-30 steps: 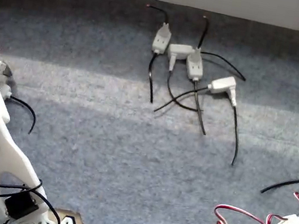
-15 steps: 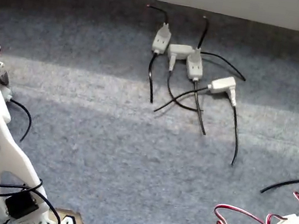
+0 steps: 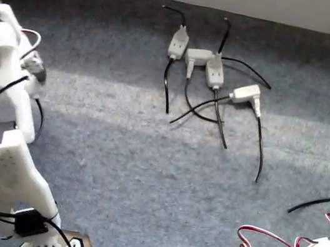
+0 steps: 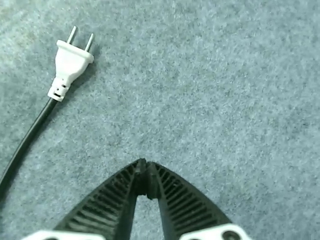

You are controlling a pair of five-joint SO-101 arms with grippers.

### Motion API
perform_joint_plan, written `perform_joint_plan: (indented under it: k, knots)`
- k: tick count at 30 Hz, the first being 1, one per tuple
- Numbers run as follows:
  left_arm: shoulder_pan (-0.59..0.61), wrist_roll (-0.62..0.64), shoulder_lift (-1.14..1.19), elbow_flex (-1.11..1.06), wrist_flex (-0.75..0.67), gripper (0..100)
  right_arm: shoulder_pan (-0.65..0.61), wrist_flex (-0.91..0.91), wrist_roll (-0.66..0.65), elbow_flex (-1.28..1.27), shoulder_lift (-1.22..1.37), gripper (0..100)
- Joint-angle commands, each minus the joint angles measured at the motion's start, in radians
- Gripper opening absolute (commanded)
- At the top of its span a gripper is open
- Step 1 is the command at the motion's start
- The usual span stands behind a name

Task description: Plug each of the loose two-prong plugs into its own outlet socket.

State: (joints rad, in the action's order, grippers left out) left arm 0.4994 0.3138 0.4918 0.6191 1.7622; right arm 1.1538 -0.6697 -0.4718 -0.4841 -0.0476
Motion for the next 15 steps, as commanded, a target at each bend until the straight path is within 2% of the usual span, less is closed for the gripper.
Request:
perform_joint_plan:
  k: [1, 7, 11, 15]
  knots:
    - [-0.246, -0.044, -0.298, -0.277, 0.012, 1, 0.013, 0.018, -0.015, 0.012, -0.010, 0.6]
    - [-0.575, -0.044, -0.475, -0.469, 0.011, 1, 0.059, 0.018, -0.015, 0.013, -0.016, 0.6]
    - [-0.687, -0.060, -0.472, -0.536, -0.009, 1, 0.094, 0.021, -0.015, 0.021, -0.015, 0.6]
    - [-0.800, -0.253, -0.394, -0.671, -0.094, 1, 0.108, 0.021, -0.015, 0.021, -0.015, 0.6]
